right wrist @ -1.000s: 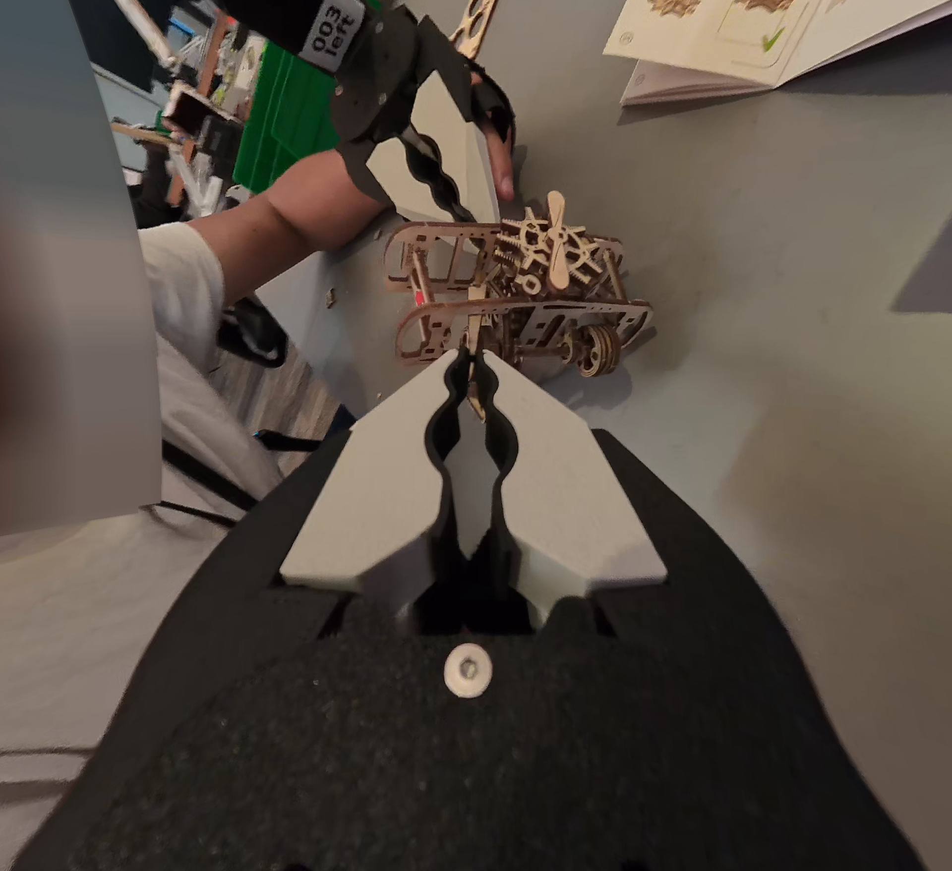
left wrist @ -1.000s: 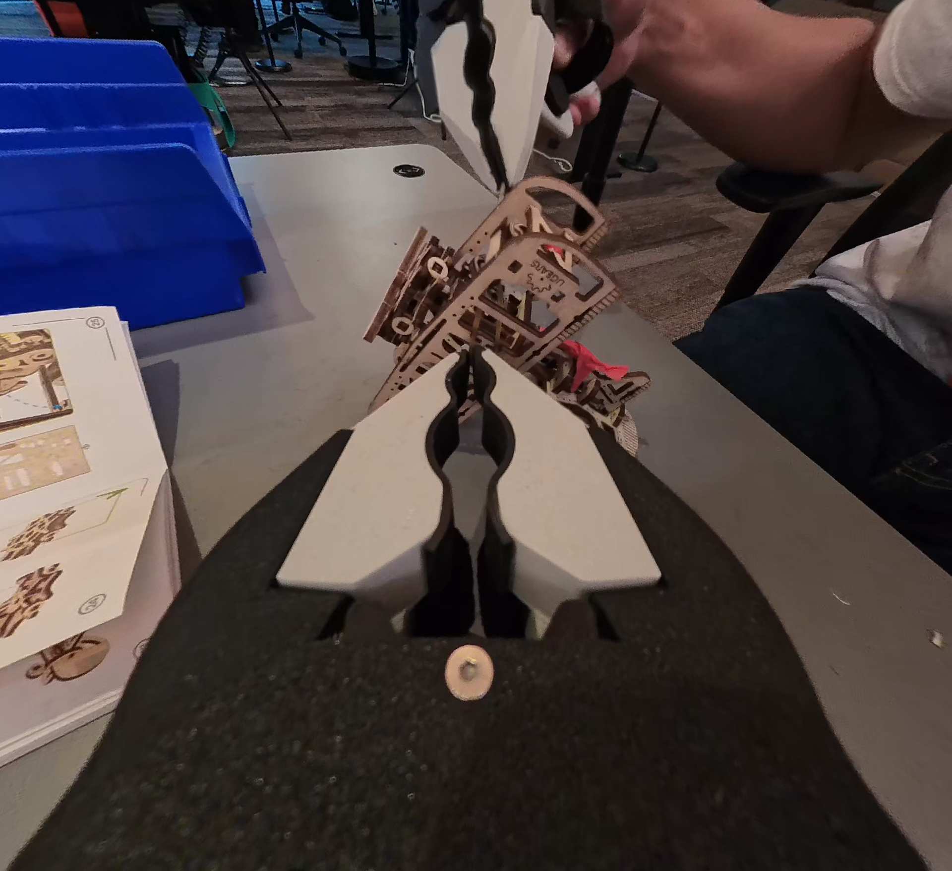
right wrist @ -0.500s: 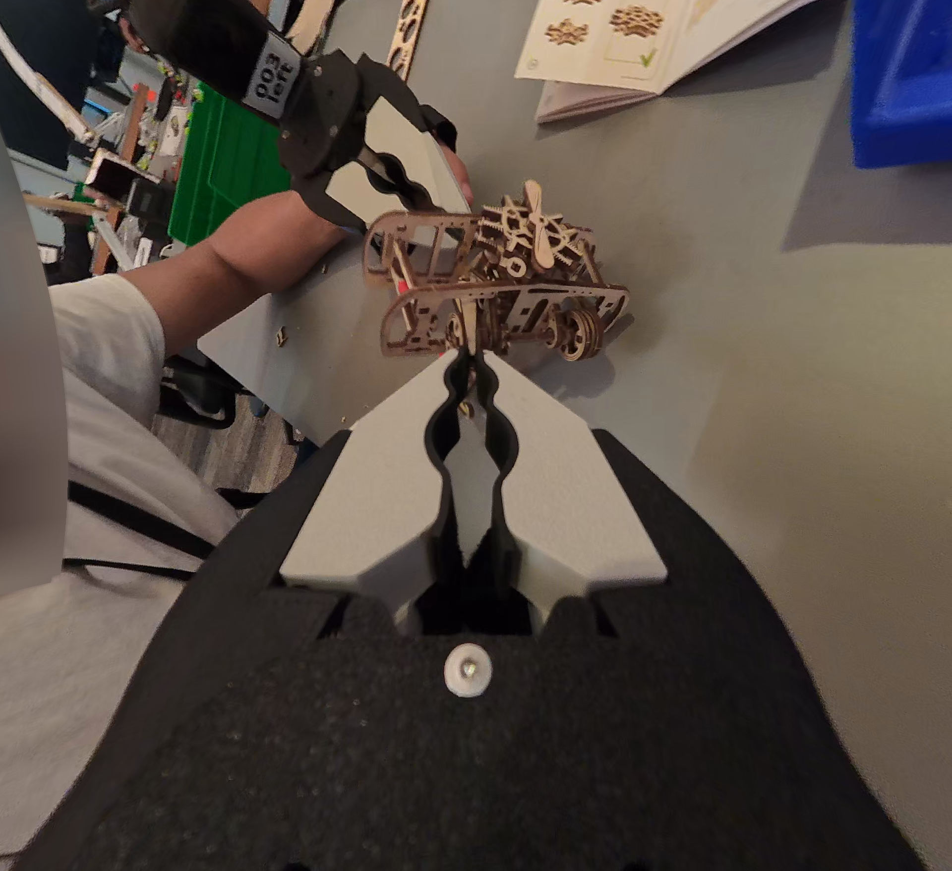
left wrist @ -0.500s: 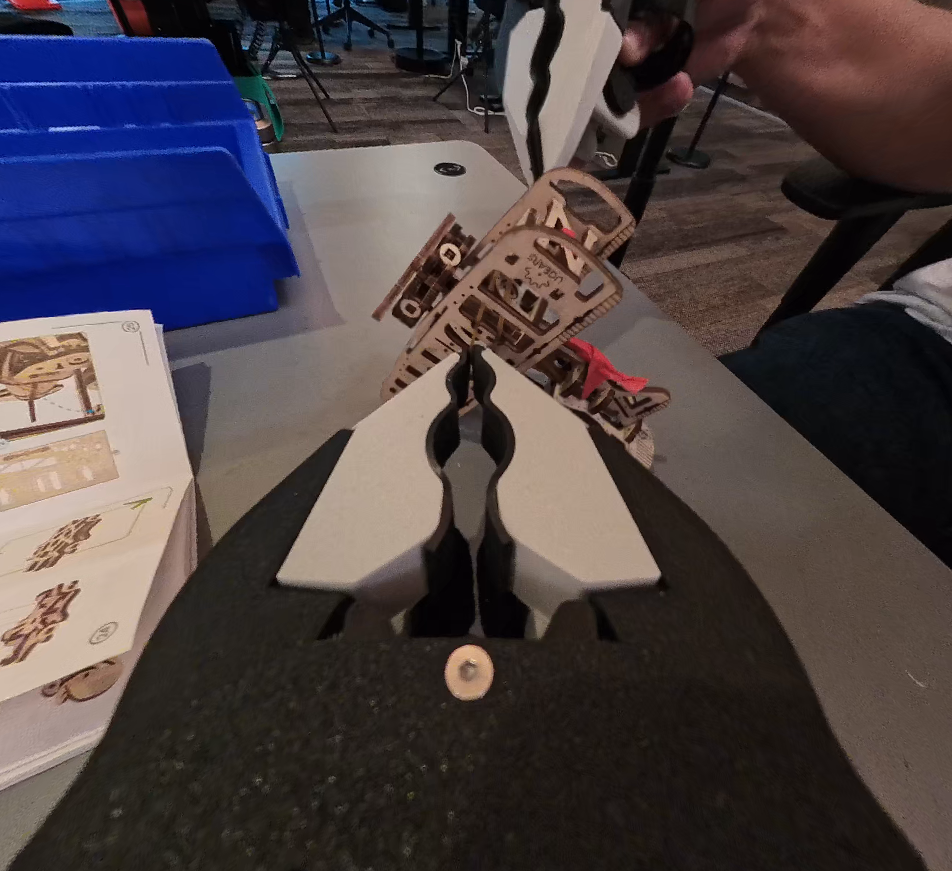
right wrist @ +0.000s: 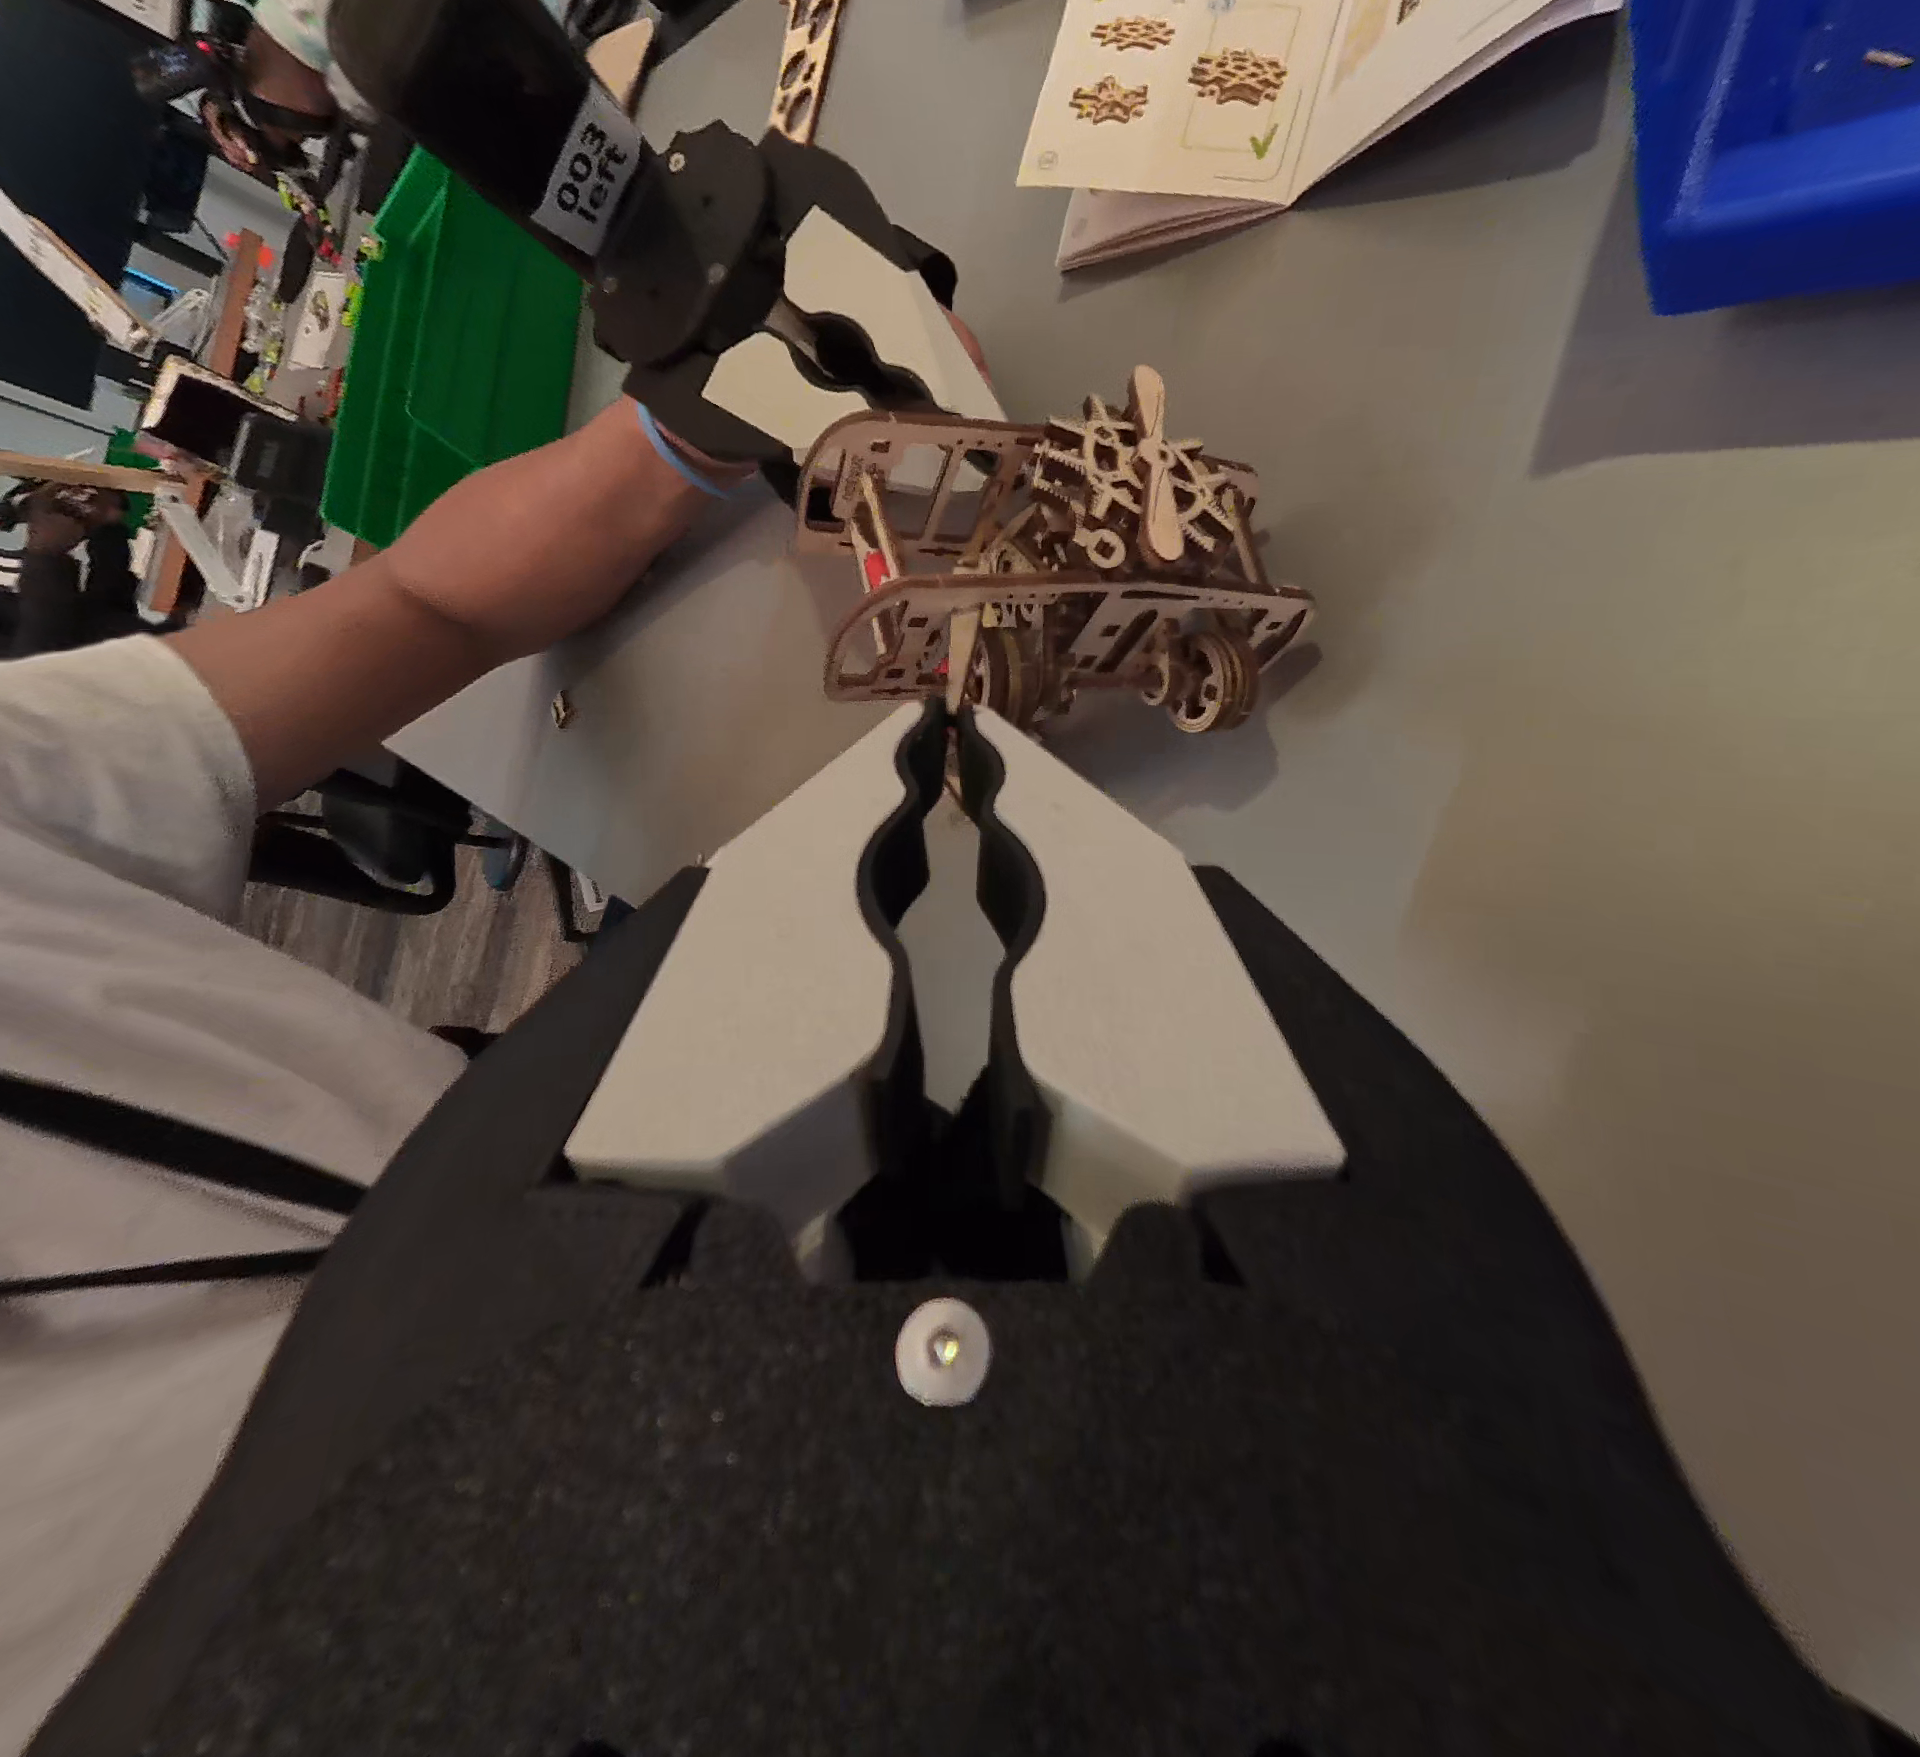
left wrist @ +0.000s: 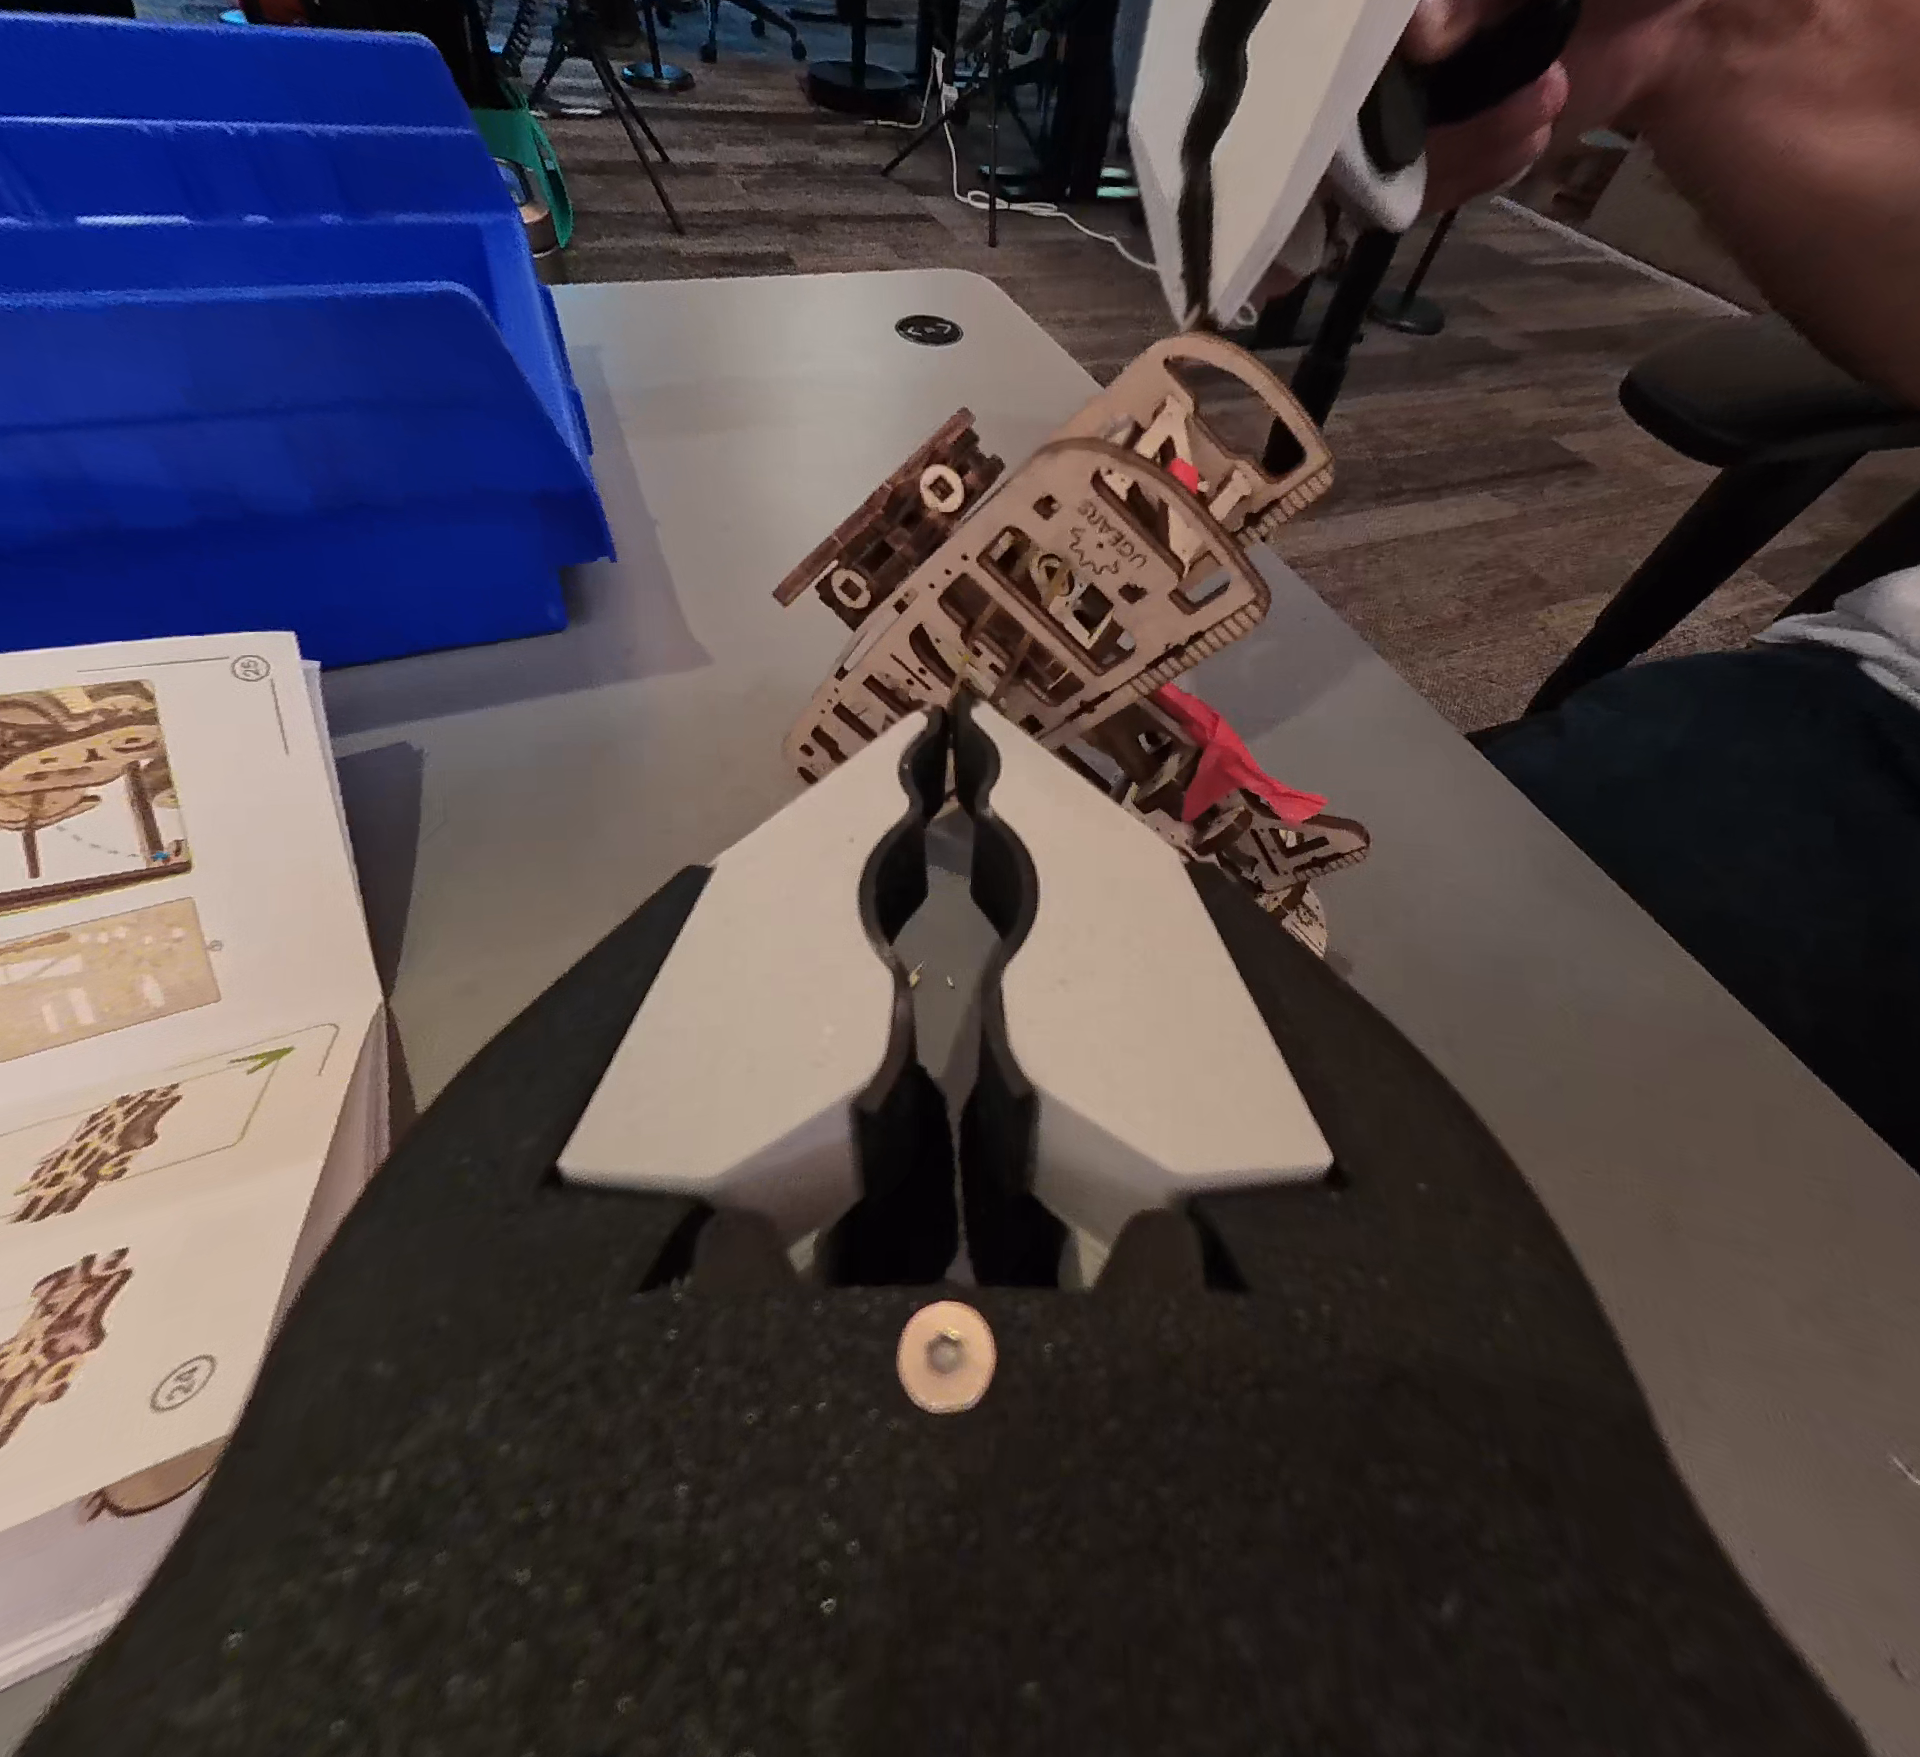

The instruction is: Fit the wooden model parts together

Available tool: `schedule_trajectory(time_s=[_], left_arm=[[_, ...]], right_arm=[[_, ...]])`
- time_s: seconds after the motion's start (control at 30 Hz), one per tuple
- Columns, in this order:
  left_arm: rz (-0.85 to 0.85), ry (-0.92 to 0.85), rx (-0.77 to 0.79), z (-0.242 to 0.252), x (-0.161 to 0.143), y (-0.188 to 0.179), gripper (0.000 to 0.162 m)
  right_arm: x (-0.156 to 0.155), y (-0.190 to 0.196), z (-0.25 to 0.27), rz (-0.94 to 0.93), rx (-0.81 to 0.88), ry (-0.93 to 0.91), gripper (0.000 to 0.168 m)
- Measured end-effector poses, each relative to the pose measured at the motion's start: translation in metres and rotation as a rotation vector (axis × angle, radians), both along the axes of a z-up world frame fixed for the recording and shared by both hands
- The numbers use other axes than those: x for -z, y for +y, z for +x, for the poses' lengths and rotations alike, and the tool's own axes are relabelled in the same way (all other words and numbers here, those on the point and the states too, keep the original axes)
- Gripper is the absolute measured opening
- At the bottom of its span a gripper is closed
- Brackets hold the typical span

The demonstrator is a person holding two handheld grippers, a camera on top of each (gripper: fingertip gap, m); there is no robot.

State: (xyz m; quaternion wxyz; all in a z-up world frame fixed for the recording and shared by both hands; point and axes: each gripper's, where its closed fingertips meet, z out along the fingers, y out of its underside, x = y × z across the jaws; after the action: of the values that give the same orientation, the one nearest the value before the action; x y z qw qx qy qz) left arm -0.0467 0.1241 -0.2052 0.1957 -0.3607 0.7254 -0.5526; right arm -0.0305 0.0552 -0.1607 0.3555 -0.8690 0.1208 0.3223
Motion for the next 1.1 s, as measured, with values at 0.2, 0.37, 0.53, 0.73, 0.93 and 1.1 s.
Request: schedule_trajectory(time_s=[0.2,0.37,0.53,0.73,0.93,1.1], left_arm=[[0.05,-0.017,-0.015,0.002,0.004,-0.006,0.0],[-0.002,-0.043,-0.024,0.004,-0.002,-0.009,0.0],[-0.003,-0.017,-0.03,0.006,0.0,-0.009,0.0],[-0.003,0.004,-0.061,0.008,0.001,-0.011,0.0],[0.049,0.014,-0.086,0.008,-0.003,-0.013,0.0],[0.04,0.029,-0.074,0.004,-0.008,-0.018,0.0]], right_arm=[[0.0,-0.007,-0.005,-0.014,0.044,0.004,0.0],[0.001,-0.014,-0.009,0.004,0.097,0.052,0.0],[0.001,-0.017,-0.016,0.005,0.106,0.026,0.0],[0.006,-0.014,-0.027,-0.002,0.107,-0.016,0.001],[0.004,-0.019,-0.027,0.026,0.124,-0.001,0.0],[0.002,-0.027,-0.024,0.032,0.124,0.02,0.001]])
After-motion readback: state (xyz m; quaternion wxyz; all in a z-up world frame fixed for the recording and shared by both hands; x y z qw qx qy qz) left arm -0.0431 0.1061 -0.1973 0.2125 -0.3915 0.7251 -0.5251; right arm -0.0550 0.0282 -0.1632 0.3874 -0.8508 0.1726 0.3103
